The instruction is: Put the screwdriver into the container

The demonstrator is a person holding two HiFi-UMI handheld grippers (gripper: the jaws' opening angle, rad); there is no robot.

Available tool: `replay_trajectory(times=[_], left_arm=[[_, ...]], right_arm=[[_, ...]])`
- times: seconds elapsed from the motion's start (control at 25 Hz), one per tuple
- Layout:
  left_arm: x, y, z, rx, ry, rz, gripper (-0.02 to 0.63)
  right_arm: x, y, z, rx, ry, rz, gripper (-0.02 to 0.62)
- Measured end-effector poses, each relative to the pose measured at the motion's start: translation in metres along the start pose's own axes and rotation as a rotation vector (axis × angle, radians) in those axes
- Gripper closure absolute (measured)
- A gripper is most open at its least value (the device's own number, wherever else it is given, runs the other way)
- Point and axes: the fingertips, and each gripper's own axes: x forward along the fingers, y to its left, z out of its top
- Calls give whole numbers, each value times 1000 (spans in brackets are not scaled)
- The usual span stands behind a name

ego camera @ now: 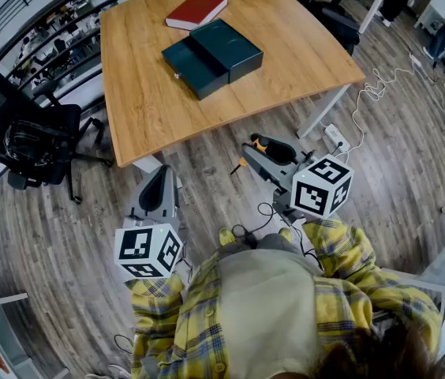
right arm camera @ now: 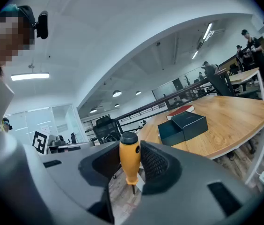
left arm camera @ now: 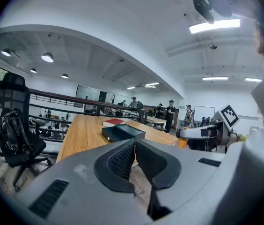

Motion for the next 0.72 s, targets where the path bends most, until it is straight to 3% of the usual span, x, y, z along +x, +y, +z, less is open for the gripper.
replay_trajectory(times=[0.72], left_arm=[[-5,20,6,-8,-12,30,595]], right_arm=[[17,5,4,-4,16,11,416]])
